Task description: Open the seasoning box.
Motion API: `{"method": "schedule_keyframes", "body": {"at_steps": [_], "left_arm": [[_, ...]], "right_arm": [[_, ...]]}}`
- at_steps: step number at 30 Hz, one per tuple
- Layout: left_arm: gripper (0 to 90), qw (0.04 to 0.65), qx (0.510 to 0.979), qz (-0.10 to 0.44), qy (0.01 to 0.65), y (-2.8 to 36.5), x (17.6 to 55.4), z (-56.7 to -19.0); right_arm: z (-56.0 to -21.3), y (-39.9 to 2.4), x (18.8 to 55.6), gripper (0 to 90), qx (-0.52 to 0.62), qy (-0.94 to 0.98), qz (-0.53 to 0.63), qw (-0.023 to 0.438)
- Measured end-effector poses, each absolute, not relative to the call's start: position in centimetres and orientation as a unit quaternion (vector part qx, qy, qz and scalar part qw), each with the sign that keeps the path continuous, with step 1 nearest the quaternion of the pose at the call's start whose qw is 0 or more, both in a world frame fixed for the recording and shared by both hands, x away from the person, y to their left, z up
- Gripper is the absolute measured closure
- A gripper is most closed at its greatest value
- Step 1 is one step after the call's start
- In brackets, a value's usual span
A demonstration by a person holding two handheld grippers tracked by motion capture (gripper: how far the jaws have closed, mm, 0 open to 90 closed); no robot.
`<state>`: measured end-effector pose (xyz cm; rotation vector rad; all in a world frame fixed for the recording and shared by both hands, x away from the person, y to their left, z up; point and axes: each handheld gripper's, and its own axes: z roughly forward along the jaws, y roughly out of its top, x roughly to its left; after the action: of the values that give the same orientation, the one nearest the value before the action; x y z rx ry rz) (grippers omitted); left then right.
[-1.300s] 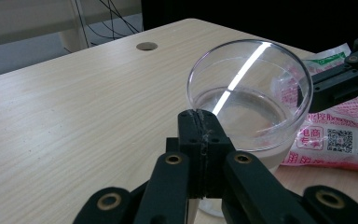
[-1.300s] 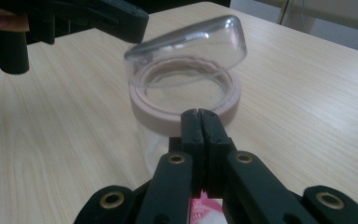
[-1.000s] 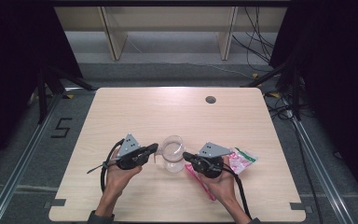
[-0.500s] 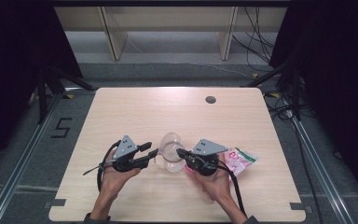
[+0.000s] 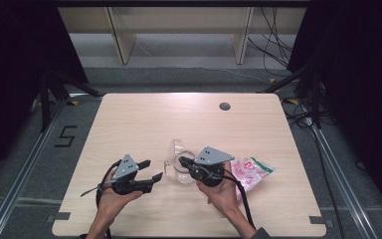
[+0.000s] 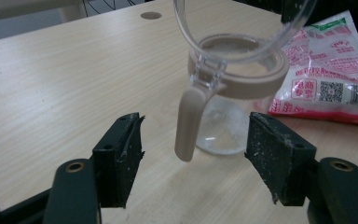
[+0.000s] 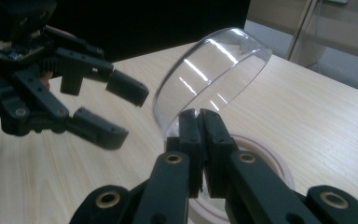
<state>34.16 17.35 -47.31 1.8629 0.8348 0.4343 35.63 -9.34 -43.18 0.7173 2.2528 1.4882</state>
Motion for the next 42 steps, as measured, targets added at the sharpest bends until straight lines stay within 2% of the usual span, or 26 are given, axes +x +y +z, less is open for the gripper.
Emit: {"method": "schedule_keyframes", "body": {"at_steps": [14,17,19,21,23,24,25,26,29,32,34,42], "left_arm": [[30.9,0.495,0.769,0.182,0.360,18.3,33.9,-48.1],[30.5,0.493,0.770,0.183,0.361,18.4,33.8,-48.1],[30.4,0.491,0.770,0.184,0.363,18.5,33.8,-48.1],[30.3,0.491,0.770,0.183,0.364,18.3,33.7,-48.2],[30.3,0.490,0.771,0.184,0.363,18.3,33.8,-48.3],[30.3,0.491,0.771,0.183,0.361,18.3,33.8,-48.4],[30.3,0.490,0.773,0.181,0.360,18.2,33.8,-48.4],[30.3,0.487,0.773,0.184,0.363,18.1,33.7,-48.4],[30.1,0.489,0.772,0.182,0.362,18.0,33.6,-48.5],[29.8,0.490,0.771,0.180,0.364,17.7,33.3,-48.4],[29.4,0.491,0.773,0.177,0.361,17.5,33.2,-48.5],[28.9,0.486,0.783,0.167,0.351,16.5,32.7,-48.8]], "right_arm": [[-42.9,-7.1,35.8,88.5,0.228,0.795,0.535,0.173],[-42.8,-7.0,35.6,86.8,0.230,0.799,0.532,0.161],[-42.8,-7.2,35.6,85.5,0.230,0.797,0.531,0.170],[-42.7,-8.1,35.4,80.8,0.239,0.798,0.530,0.162],[-42.7,-9.0,35.3,75.5,0.239,0.792,0.534,0.173],[-42.7,-9.0,35.3,75.5,0.239,0.792,0.534,0.173],[-42.7,-9.6,35.0,72.5,0.253,0.793,0.530,0.162],[-42.8,-10.6,35.0,65.2,0.256,0.786,0.535,0.173],[-42.8,-11.6,34.6,61.3,0.275,0.787,0.526,0.168],[-43.0,-13.8,34.3,56.2,0.282,0.782,0.524,0.184],[-43.3,-14.8,33.9,53.3,0.303,0.776,0.525,0.174],[-44.3,-18.0,33.2,49.1,0.338,0.766,0.520,0.172]]}}
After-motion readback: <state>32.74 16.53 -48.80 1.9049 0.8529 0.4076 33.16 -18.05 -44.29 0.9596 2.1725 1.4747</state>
